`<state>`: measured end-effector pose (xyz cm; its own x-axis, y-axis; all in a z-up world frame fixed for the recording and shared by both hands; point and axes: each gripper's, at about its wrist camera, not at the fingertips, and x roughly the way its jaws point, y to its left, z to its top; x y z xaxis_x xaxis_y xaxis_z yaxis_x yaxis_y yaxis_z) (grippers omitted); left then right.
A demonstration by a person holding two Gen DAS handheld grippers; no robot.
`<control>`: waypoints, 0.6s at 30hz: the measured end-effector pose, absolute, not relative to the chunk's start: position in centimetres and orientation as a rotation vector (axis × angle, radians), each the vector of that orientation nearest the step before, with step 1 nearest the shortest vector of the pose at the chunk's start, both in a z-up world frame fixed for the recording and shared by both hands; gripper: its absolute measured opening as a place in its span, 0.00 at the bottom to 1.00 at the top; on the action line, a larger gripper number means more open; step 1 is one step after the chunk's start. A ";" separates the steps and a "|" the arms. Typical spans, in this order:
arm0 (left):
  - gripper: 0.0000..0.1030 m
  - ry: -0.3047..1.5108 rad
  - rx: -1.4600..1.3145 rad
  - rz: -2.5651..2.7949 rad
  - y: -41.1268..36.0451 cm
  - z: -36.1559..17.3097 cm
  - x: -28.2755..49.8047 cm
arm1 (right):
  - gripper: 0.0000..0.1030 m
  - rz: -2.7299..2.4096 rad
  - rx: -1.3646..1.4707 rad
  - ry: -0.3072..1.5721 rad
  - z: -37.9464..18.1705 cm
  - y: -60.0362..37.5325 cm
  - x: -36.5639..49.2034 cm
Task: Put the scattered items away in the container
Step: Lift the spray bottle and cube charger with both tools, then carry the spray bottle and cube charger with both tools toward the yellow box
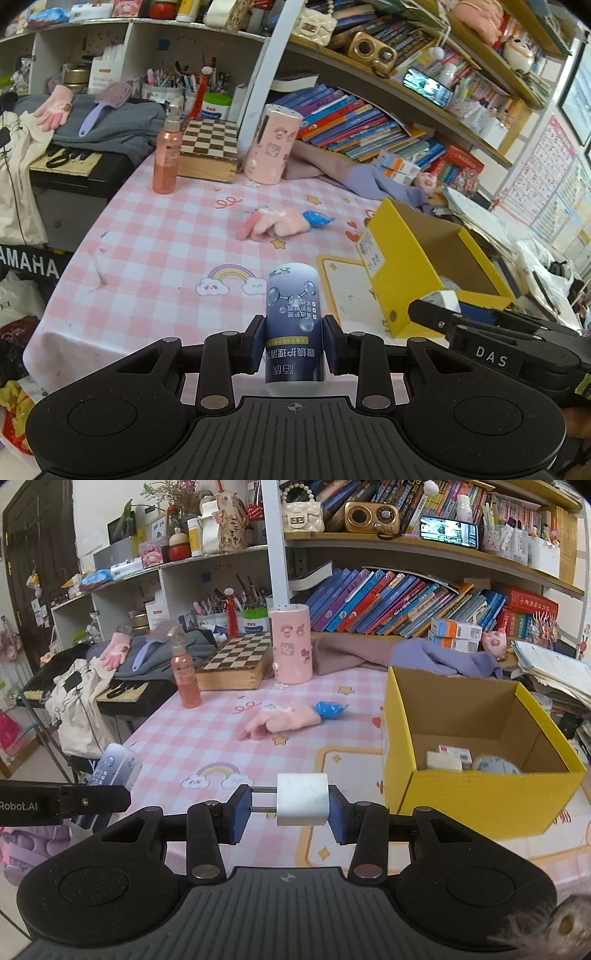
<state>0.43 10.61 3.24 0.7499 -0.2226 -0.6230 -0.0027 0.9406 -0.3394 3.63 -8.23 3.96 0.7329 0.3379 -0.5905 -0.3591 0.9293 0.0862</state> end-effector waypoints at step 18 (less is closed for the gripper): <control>0.30 0.803 -0.292 -0.309 5.7 1.7 -1.7 | 0.40 0.264 0.015 0.742 2.2 -12.7 -2.8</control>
<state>-1.71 5.68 1.73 0.6544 -0.3776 -0.6551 0.1589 0.9157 -0.3691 -2.77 -12.72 2.20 0.7053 0.2430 -0.6660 -0.2323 0.9668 0.1067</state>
